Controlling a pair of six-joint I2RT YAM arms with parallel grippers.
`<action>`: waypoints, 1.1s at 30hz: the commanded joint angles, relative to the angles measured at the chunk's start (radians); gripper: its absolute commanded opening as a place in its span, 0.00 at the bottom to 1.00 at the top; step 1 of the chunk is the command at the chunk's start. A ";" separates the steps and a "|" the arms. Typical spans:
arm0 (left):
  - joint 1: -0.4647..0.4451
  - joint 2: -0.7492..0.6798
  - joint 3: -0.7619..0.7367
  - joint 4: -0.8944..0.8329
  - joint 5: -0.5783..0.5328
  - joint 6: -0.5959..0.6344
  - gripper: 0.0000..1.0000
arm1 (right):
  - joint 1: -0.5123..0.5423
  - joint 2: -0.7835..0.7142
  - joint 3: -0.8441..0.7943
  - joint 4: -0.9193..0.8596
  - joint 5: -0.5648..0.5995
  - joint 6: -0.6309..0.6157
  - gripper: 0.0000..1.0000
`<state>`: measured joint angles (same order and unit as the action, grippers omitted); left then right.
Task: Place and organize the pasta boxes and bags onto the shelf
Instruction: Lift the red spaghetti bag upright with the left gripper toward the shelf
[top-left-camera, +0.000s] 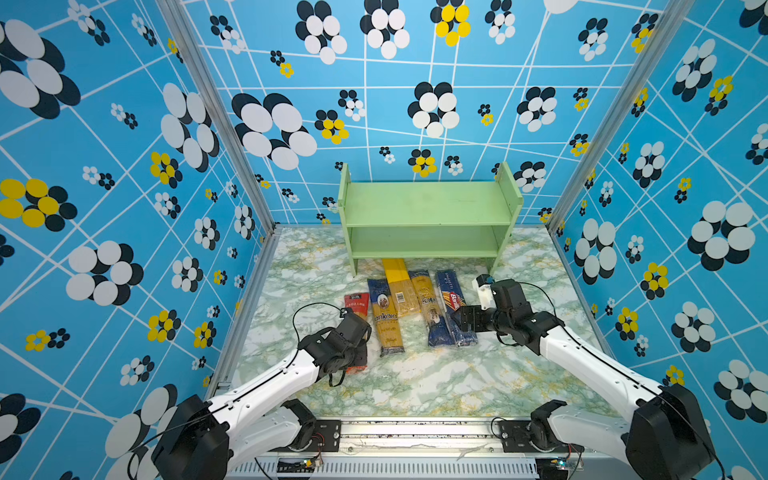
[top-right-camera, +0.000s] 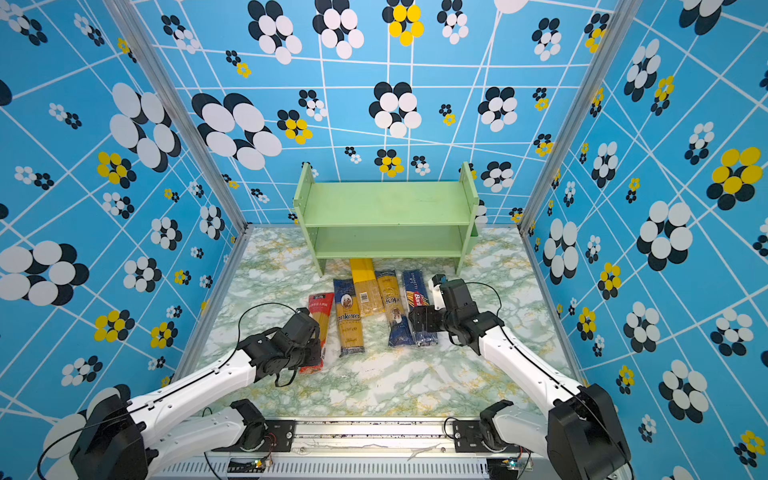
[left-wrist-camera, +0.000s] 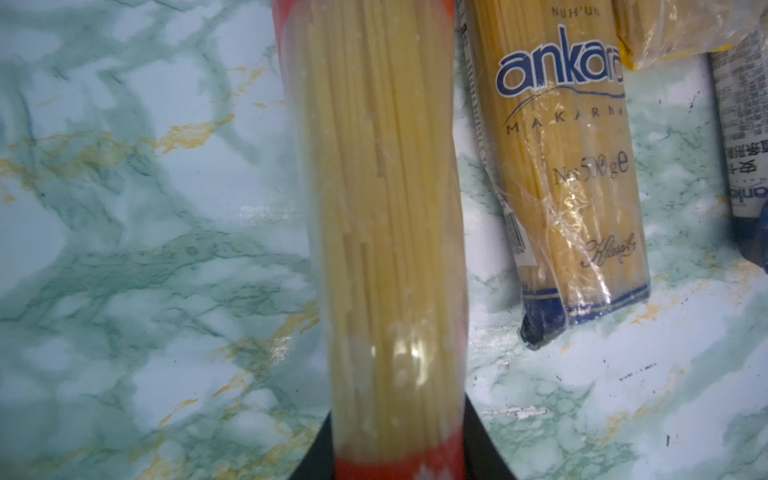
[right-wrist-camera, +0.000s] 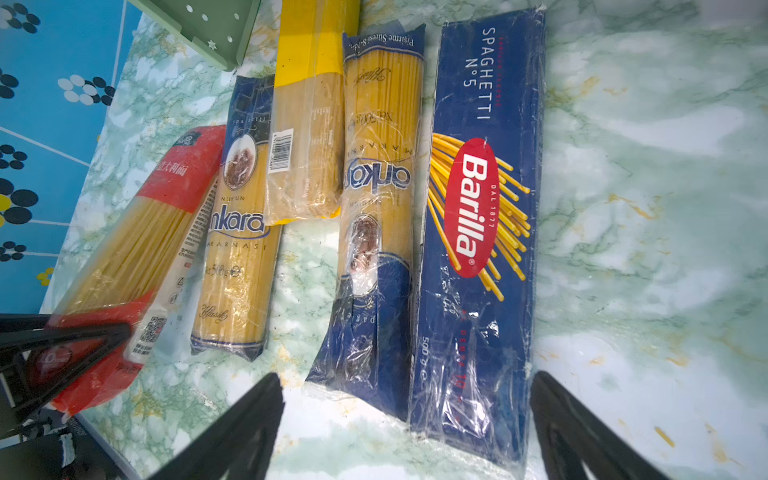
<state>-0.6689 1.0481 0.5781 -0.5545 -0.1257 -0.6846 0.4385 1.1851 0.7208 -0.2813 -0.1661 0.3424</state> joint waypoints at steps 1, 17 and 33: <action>0.011 -0.047 0.037 0.038 0.016 0.016 0.00 | 0.010 0.014 0.011 0.011 -0.008 0.008 0.95; 0.022 -0.145 0.119 -0.033 0.075 0.028 0.00 | 0.010 0.028 0.005 0.007 0.007 0.005 0.95; 0.023 -0.265 0.218 -0.105 0.149 0.013 0.00 | 0.009 0.044 0.001 0.001 0.019 0.003 0.95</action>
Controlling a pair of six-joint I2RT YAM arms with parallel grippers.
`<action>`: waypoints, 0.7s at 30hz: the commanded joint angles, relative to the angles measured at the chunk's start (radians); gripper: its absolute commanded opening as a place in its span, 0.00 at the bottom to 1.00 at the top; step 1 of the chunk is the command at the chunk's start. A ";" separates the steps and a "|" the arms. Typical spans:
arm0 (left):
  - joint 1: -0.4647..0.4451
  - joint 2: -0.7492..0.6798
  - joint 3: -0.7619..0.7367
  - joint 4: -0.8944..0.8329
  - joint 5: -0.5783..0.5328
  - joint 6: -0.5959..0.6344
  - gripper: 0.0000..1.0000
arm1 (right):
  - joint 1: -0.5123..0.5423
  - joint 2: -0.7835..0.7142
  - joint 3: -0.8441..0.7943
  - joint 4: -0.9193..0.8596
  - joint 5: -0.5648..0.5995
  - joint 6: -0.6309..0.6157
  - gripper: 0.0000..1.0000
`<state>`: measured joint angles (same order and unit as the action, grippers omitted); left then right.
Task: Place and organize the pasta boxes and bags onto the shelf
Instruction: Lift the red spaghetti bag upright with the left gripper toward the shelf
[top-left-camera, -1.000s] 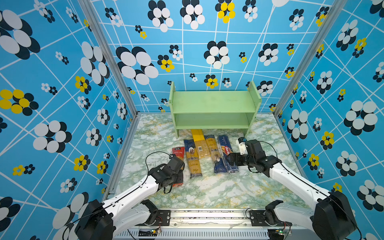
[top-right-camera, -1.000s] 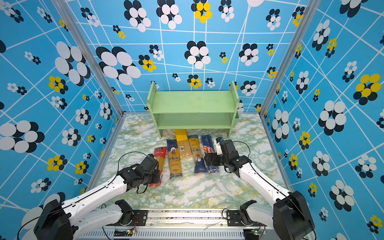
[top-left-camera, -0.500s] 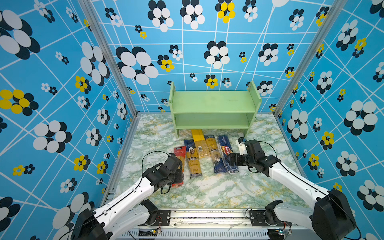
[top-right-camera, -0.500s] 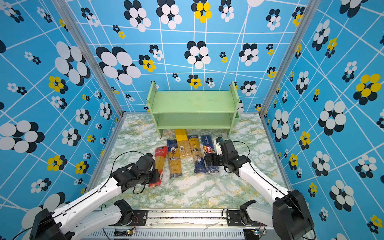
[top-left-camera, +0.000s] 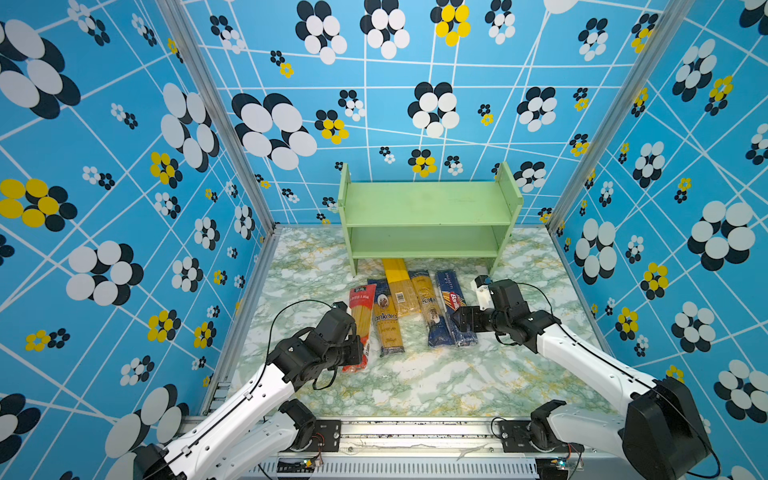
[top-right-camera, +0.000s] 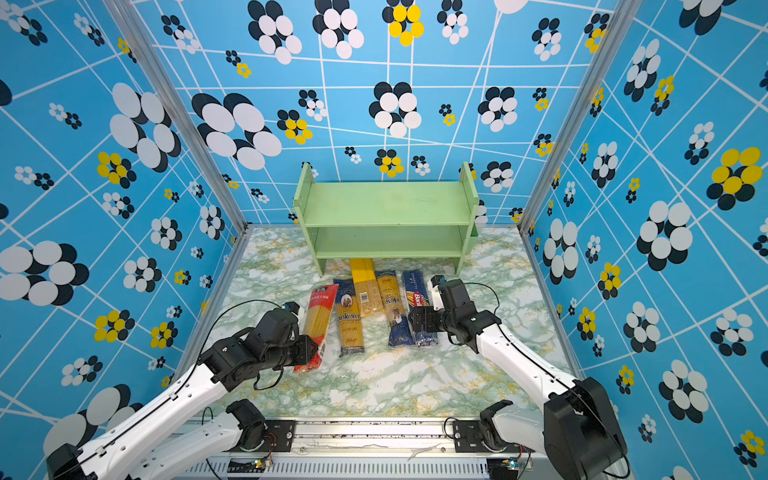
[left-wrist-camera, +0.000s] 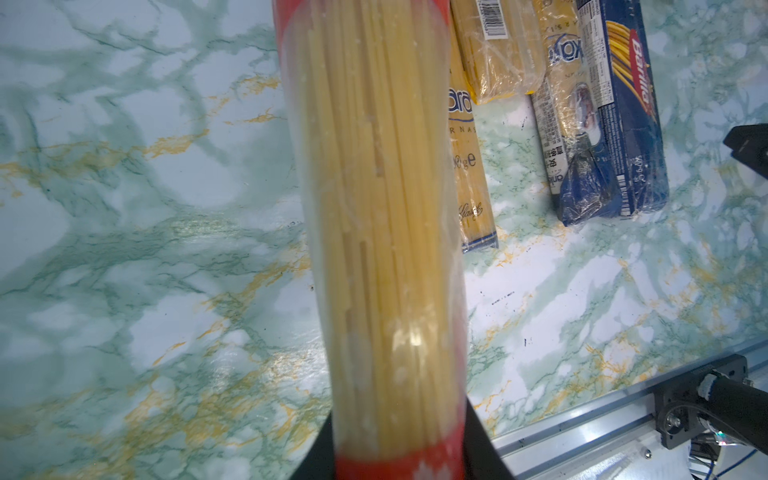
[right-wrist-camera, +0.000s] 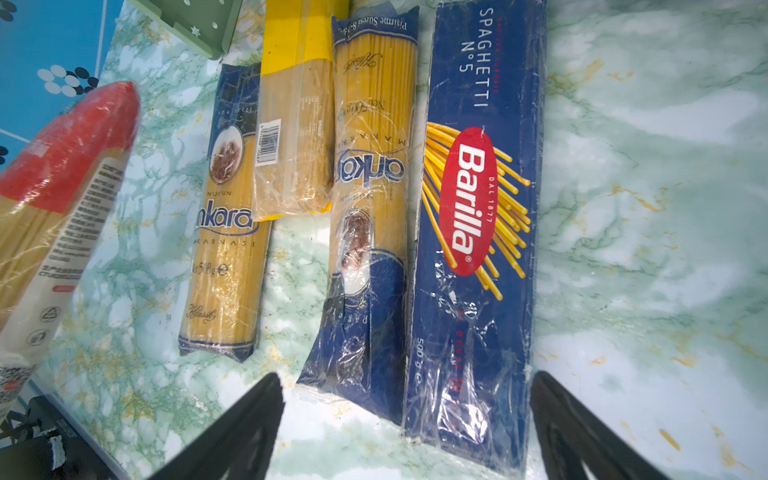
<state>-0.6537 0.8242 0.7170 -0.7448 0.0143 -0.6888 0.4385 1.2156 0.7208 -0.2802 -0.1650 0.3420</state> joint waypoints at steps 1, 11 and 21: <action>0.008 -0.046 0.088 0.087 0.022 0.016 0.00 | 0.009 0.015 0.000 -0.002 0.018 0.003 0.95; 0.008 -0.099 0.185 0.090 0.161 0.014 0.00 | 0.009 0.032 0.005 0.002 0.022 0.002 0.95; 0.007 -0.104 0.333 0.151 0.284 0.037 0.00 | 0.010 0.046 0.015 -0.008 0.027 0.002 0.95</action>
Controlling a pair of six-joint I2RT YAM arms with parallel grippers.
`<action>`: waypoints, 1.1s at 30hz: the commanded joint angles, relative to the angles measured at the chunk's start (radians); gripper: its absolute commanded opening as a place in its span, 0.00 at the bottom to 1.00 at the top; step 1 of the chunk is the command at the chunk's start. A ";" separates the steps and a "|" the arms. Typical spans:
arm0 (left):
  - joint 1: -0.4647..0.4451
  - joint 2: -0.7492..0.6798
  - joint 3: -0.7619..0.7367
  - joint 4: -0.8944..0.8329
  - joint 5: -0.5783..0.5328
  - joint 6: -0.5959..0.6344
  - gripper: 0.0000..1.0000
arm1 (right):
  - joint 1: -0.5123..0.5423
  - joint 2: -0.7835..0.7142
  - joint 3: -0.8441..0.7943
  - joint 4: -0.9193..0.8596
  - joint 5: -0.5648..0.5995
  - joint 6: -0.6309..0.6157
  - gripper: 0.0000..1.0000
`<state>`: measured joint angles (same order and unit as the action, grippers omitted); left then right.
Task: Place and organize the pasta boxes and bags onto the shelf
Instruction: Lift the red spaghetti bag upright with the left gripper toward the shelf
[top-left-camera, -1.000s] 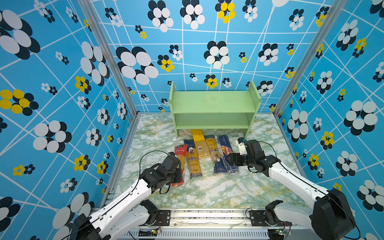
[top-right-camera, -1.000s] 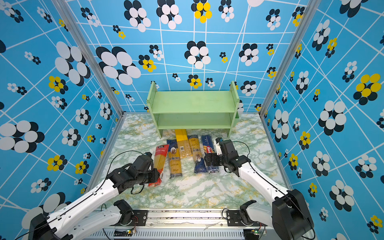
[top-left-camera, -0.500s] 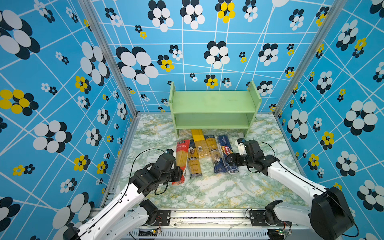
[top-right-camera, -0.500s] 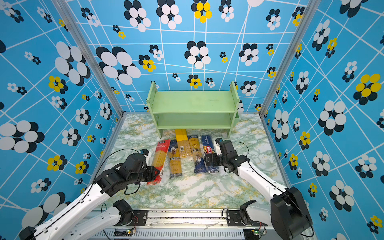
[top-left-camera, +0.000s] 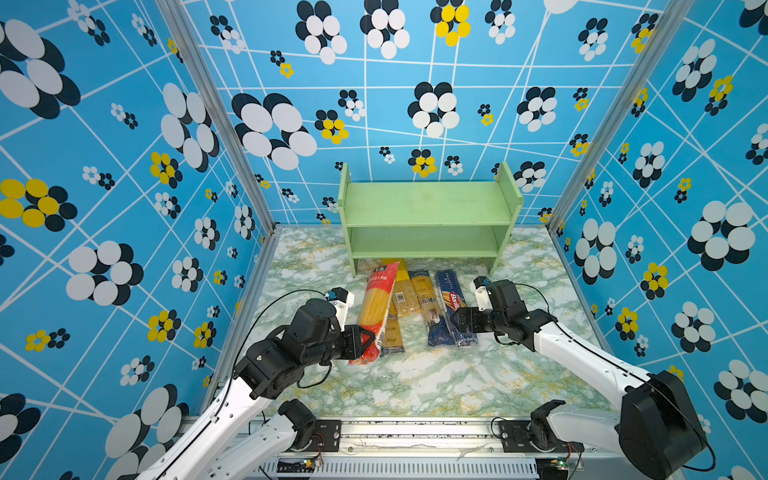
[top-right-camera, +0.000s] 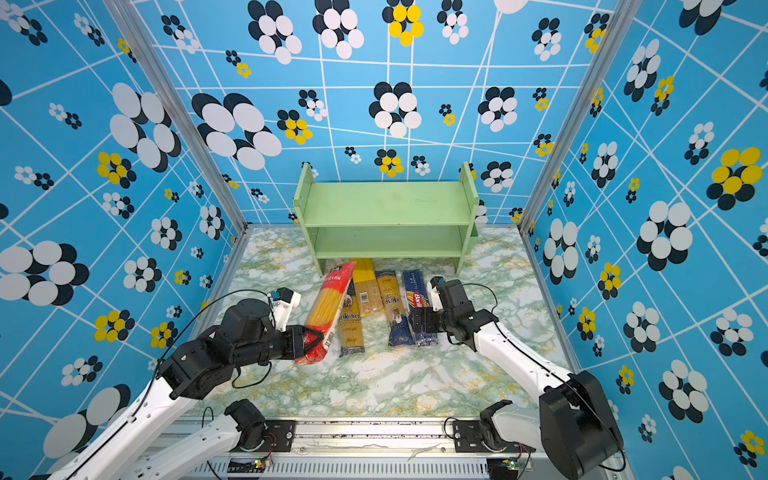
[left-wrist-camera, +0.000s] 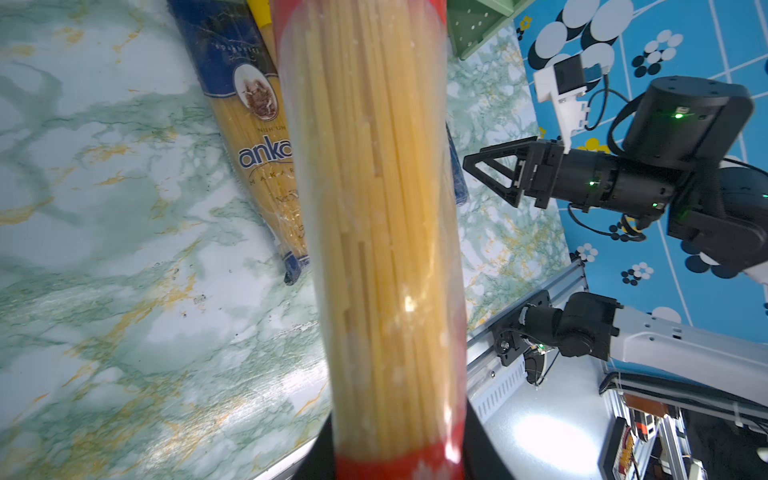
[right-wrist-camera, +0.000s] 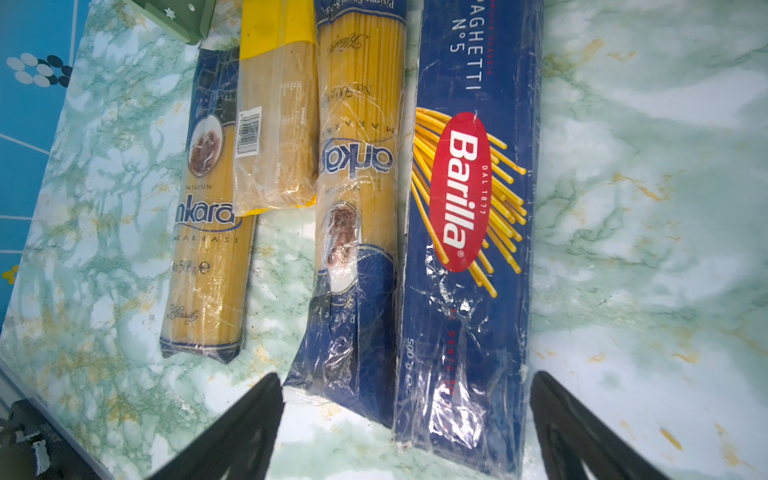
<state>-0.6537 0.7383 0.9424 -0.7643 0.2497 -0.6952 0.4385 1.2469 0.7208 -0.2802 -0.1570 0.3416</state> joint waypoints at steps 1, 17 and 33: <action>0.008 -0.012 0.133 0.171 0.051 0.053 0.00 | 0.009 0.018 0.019 -0.012 0.019 0.003 0.95; 0.057 0.246 0.474 0.193 0.086 0.183 0.00 | 0.009 -0.020 0.038 -0.079 0.025 -0.005 0.95; 0.197 0.534 0.814 0.256 0.122 0.252 0.00 | 0.010 0.016 0.052 -0.063 0.028 -0.030 0.95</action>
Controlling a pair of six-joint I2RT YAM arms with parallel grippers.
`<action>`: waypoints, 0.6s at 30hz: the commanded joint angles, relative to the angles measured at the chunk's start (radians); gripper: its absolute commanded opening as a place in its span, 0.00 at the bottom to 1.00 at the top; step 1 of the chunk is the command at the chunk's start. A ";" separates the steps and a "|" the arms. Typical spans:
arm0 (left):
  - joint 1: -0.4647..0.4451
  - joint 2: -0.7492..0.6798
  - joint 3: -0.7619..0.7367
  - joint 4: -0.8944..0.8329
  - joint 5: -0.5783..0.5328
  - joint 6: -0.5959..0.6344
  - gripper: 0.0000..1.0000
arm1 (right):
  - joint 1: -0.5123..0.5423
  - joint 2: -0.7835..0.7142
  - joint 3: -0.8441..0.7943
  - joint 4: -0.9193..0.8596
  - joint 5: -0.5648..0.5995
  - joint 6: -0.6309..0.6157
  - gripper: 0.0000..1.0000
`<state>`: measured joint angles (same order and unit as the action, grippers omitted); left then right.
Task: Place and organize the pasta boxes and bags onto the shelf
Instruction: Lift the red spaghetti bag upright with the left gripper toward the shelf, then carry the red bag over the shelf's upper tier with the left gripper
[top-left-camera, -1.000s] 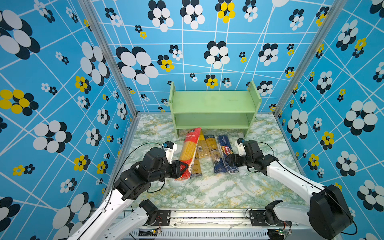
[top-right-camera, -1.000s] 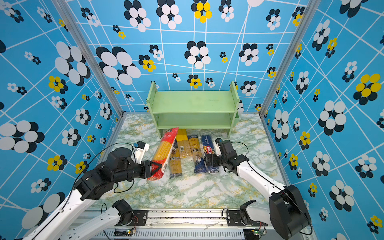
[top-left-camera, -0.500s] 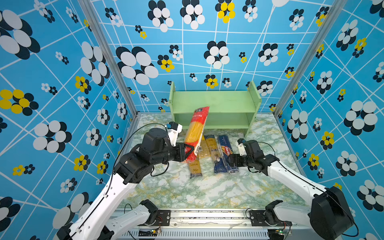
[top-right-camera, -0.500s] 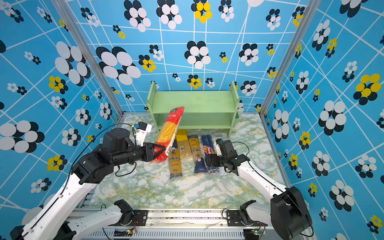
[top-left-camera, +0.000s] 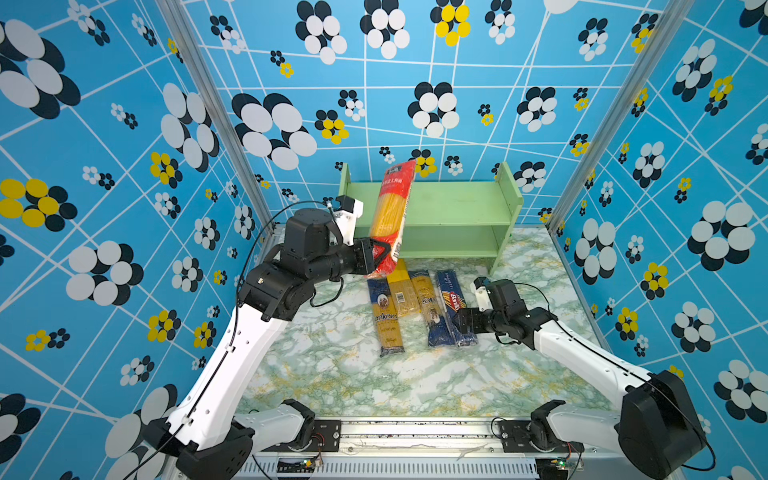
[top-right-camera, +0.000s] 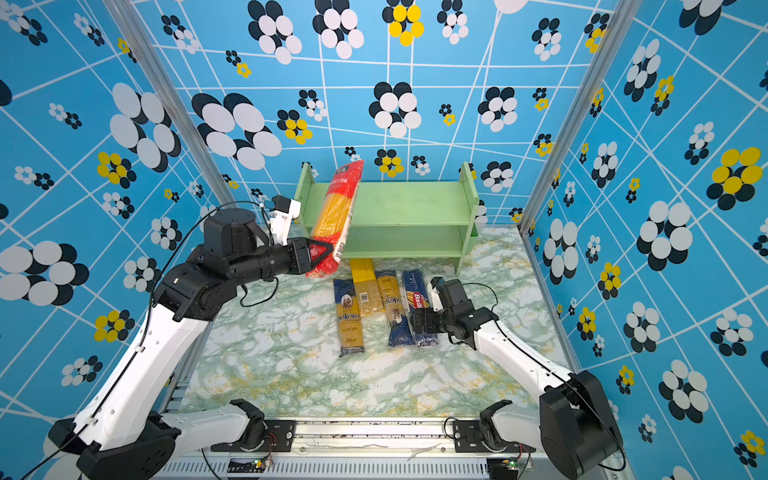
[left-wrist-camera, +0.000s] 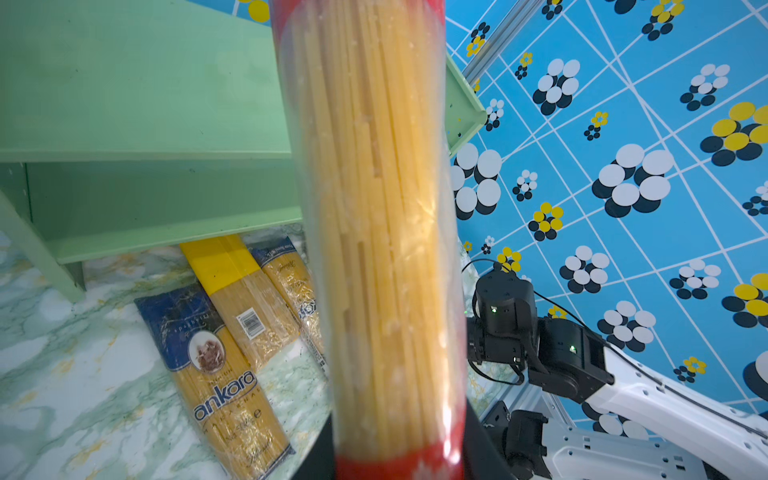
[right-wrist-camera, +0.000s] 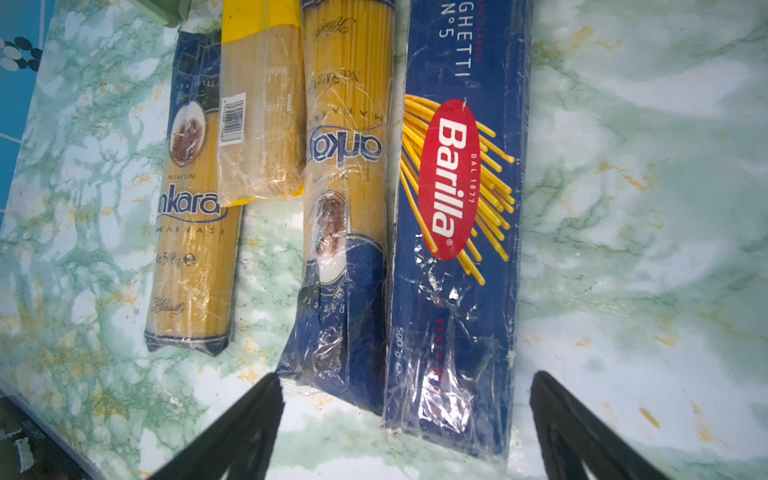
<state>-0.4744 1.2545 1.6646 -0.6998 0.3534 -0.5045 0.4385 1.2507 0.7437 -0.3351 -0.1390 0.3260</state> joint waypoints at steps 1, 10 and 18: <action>0.025 0.040 0.115 0.191 0.005 0.068 0.00 | 0.010 0.015 0.027 -0.004 0.010 -0.015 0.95; 0.040 0.207 0.299 0.131 -0.147 0.146 0.00 | 0.010 0.039 0.036 0.003 0.010 -0.022 0.95; 0.046 0.316 0.368 0.119 -0.252 0.199 0.00 | 0.010 0.059 0.053 -0.005 0.012 -0.030 0.95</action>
<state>-0.4423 1.5692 1.9545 -0.7341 0.1658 -0.3717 0.4412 1.2995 0.7658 -0.3332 -0.1390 0.3145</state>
